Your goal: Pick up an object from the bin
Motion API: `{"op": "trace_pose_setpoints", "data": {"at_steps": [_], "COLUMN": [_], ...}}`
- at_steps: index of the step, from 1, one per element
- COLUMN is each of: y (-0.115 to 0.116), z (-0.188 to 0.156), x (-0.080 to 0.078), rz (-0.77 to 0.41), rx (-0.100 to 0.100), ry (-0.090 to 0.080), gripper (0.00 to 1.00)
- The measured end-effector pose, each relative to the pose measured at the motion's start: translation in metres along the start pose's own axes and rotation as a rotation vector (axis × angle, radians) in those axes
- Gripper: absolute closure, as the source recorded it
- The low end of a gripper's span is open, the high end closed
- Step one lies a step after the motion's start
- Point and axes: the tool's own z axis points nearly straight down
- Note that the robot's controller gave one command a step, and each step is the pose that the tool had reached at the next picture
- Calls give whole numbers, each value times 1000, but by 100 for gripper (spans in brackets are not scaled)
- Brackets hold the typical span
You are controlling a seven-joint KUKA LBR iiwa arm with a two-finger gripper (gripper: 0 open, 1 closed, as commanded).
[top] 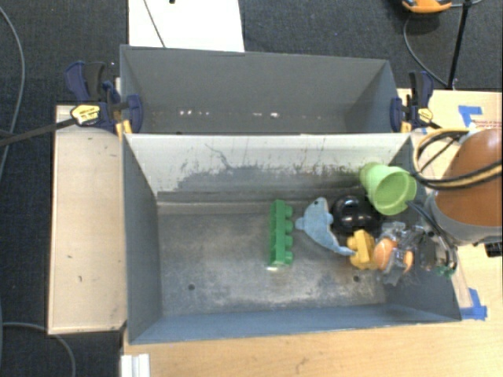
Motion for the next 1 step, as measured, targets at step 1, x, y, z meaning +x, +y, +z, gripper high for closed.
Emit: {"op": "trace_pose_setpoints", "data": {"at_steps": [1], "y": [0], "z": [-5], "x": [-1], "rz": [-1], "rx": [0], "ry": [-2], "gripper": [100]}}
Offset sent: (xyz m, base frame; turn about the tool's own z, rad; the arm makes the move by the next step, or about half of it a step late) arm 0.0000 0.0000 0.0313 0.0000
